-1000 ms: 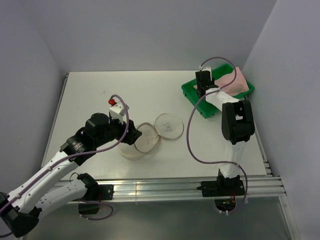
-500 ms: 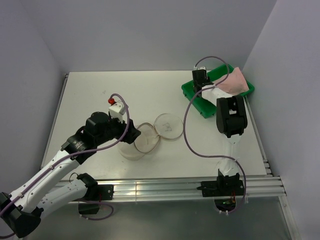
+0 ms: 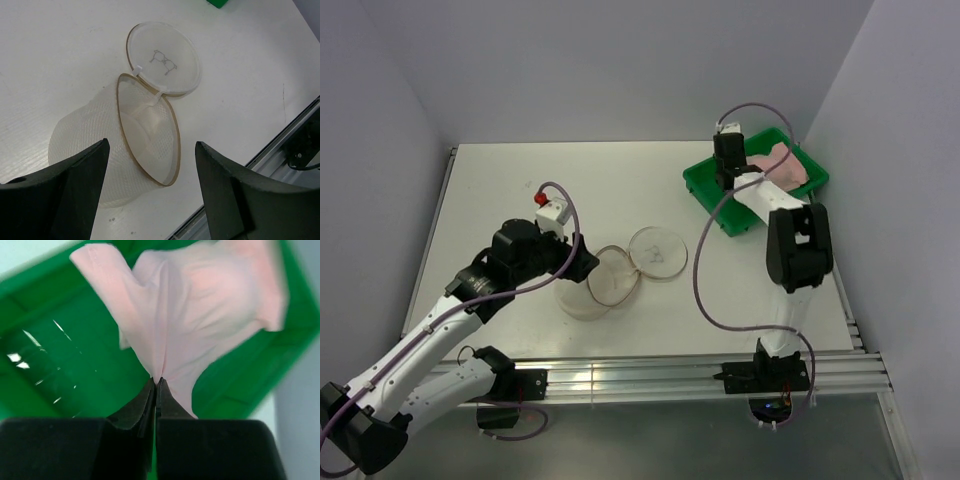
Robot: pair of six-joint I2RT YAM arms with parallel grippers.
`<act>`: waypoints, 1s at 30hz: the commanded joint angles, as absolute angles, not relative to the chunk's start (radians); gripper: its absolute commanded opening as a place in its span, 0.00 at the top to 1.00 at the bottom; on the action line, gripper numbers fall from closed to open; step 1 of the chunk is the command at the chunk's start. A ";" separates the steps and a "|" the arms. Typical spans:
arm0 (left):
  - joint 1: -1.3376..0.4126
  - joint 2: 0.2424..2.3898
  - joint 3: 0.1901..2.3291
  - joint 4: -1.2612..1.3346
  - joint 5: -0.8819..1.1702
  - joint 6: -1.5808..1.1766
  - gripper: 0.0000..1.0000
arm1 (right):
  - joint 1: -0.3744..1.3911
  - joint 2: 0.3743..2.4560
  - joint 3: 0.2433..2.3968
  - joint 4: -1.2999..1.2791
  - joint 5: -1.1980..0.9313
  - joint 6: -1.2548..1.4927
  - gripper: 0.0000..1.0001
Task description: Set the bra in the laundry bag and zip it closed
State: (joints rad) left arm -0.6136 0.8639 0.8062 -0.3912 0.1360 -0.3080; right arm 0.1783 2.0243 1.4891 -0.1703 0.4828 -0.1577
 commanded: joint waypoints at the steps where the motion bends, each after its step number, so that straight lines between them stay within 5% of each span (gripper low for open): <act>1: -0.603 0.871 0.819 -0.347 0.173 -0.295 0.24 | 0.199 1.748 1.433 -0.011 0.480 -0.112 1.00; 8: -0.598 0.861 0.847 -0.307 0.189 -0.313 0.24 | 0.262 1.337 1.270 -0.031 0.266 0.020 1.00; 17: -0.600 0.808 0.934 -0.258 0.225 -0.386 0.15 | 0.301 0.968 1.083 0.113 -0.348 0.395 1.00; 23: -0.675 0.821 0.922 -0.089 0.330 -0.520 0.12 | 0.501 0.845 0.928 0.320 -0.218 0.647 1.00; 30: -0.817 0.844 0.939 -0.067 0.096 -0.470 0.12 | 0.707 0.834 0.908 0.405 -0.046 0.755 1.00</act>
